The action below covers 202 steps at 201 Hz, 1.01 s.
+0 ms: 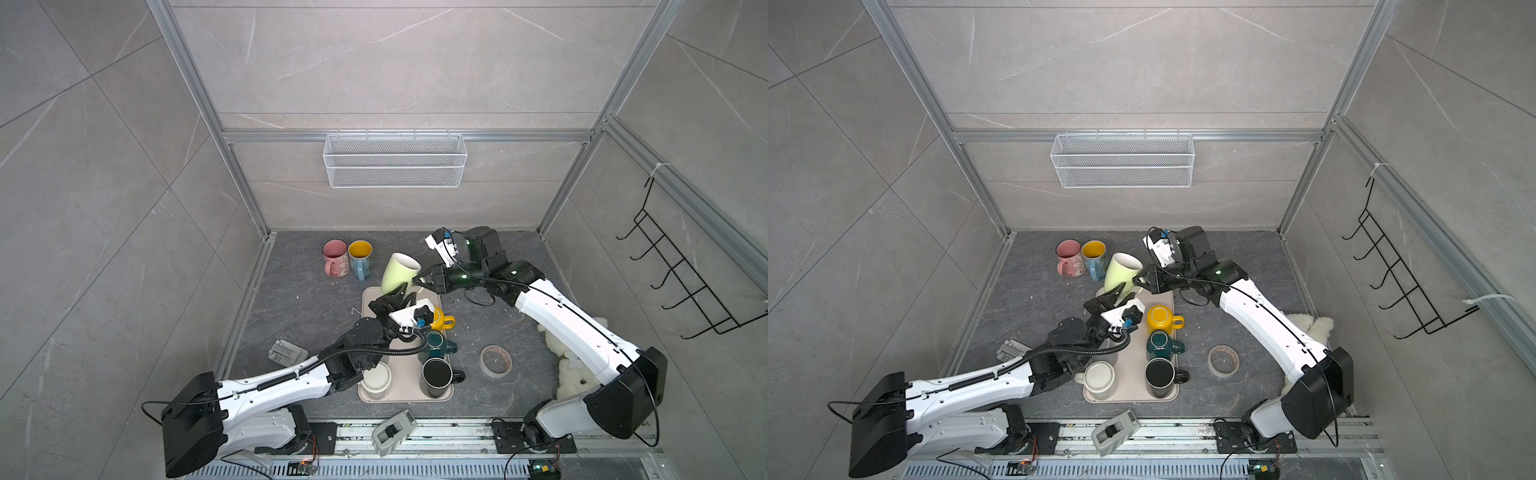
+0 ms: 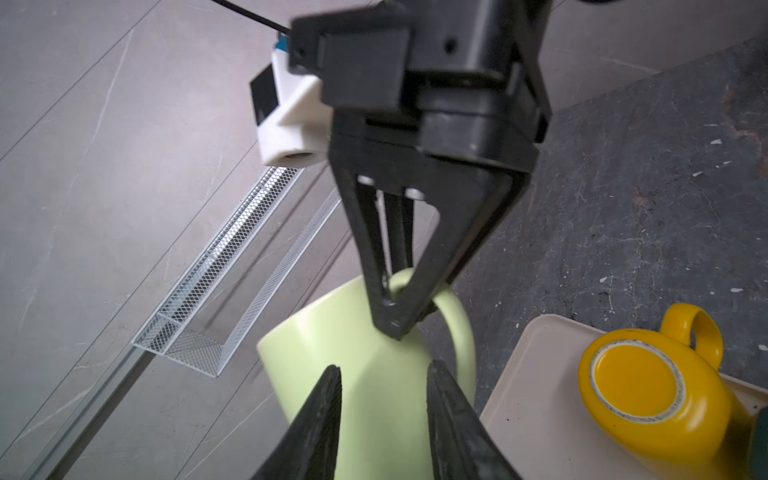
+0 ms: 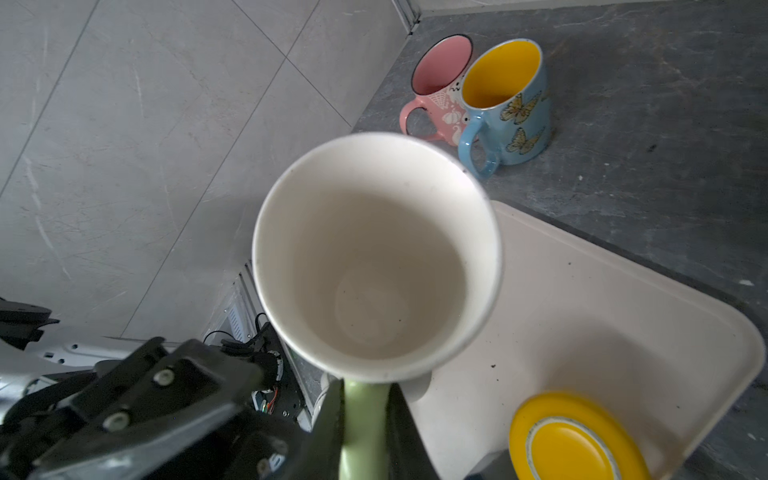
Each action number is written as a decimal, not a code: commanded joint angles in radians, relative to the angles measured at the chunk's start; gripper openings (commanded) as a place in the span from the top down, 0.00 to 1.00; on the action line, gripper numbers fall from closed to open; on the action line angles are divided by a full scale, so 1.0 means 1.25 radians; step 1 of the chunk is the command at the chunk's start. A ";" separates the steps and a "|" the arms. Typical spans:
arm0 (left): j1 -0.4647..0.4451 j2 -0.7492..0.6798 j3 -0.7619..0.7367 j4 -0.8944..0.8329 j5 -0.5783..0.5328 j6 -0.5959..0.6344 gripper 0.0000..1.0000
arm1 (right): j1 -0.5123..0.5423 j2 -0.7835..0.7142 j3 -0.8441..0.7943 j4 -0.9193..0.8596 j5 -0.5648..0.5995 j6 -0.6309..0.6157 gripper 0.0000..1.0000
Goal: Turn the mug right side up
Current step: 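Grasp the green mug's handle with the right gripper beside the left gripper, then open and withdraw the left gripper while the right carries the green mug beyond the tray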
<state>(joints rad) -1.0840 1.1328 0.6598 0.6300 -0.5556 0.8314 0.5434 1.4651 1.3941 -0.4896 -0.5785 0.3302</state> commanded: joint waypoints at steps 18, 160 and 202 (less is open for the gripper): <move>0.000 -0.061 0.005 0.008 -0.029 -0.073 0.56 | -0.001 -0.058 -0.009 0.100 0.090 0.040 1.00; 0.015 -0.196 0.074 -0.350 -0.043 -0.456 0.39 | 0.003 0.211 0.216 0.089 0.250 0.017 1.00; 0.108 -0.224 0.075 -0.451 0.046 -0.627 0.37 | 0.015 0.314 0.304 0.061 0.292 -0.006 1.00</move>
<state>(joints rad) -1.0187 0.8841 0.7143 0.1444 -0.5640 0.2348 0.5465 1.8145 1.6737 -0.4568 -0.2489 0.3622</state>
